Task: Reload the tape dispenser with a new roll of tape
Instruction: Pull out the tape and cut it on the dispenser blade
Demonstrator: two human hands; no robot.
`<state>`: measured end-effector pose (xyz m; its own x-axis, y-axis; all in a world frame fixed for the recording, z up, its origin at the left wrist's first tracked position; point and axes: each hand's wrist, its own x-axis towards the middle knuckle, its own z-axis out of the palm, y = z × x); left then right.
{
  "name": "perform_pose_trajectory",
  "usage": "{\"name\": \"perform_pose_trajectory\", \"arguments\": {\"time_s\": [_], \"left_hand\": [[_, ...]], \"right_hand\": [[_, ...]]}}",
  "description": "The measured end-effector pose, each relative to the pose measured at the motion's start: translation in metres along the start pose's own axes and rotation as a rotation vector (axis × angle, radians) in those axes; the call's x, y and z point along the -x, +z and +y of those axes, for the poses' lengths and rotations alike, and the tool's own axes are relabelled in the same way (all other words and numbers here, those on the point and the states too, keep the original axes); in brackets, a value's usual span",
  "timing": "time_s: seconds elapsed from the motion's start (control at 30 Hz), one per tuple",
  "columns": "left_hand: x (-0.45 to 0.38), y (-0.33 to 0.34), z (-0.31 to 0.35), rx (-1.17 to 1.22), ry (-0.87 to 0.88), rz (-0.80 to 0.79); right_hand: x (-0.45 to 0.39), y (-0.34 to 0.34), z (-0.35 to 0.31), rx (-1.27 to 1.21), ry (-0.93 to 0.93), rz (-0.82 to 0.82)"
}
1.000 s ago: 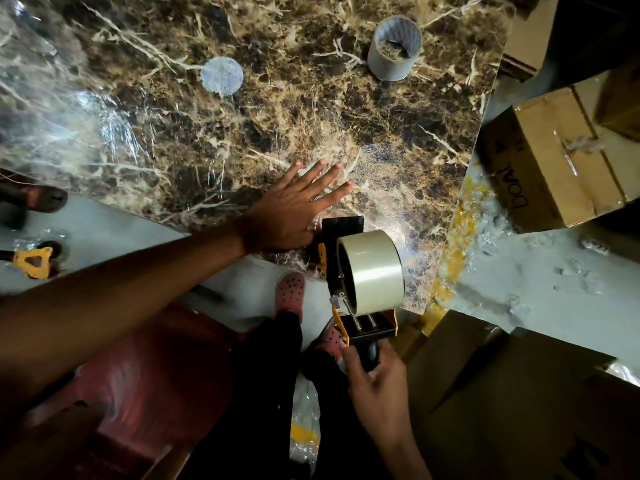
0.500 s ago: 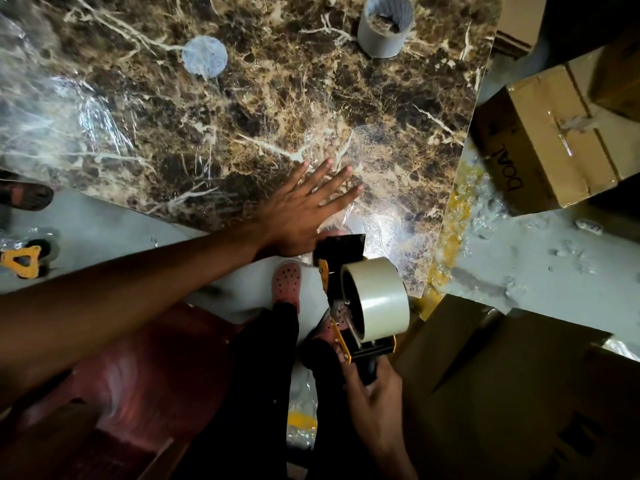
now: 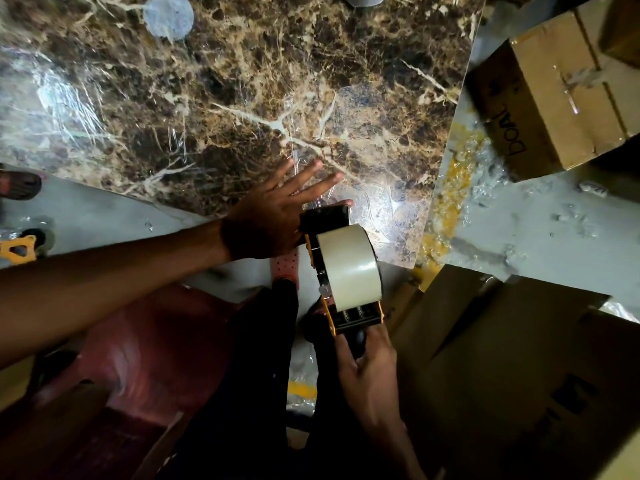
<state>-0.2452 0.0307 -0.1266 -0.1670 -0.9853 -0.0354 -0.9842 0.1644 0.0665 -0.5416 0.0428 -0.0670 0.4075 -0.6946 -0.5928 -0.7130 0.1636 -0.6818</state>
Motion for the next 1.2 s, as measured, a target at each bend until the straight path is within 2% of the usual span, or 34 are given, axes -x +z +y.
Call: {"name": "perform_pose_trajectory", "arguments": {"time_s": [0.23, 0.4, 0.5, 0.63, 0.8, 1.07, 1.2], "left_hand": [[-0.006, -0.008, 0.000, 0.078, 0.028, -0.118], [-0.007, -0.014, 0.006, 0.205, 0.009, 0.076], [-0.010, -0.013, 0.007, 0.196, -0.023, 0.092], [-0.004, -0.002, 0.007, 0.005, -0.114, -0.075], [-0.005, -0.007, 0.011, -0.022, -0.125, -0.199], [-0.011, -0.010, 0.029, 0.088, -0.238, -0.256], [-0.010, -0.008, 0.030, 0.113, -0.196, -0.183]], "right_hand": [[-0.013, -0.017, -0.009, -0.061, 0.145, -0.059], [-0.011, -0.018, -0.013, -0.052, 0.138, -0.094], [-0.012, -0.015, -0.011, -0.062, 0.101, -0.057], [-0.004, -0.018, -0.002, -0.046, 0.058, -0.056], [0.006, -0.025, 0.010, -0.059, 0.044, -0.064], [0.026, -0.030, 0.033, -0.070, 0.067, -0.039], [0.032, -0.027, 0.033, -0.086, 0.076, -0.036]]}}
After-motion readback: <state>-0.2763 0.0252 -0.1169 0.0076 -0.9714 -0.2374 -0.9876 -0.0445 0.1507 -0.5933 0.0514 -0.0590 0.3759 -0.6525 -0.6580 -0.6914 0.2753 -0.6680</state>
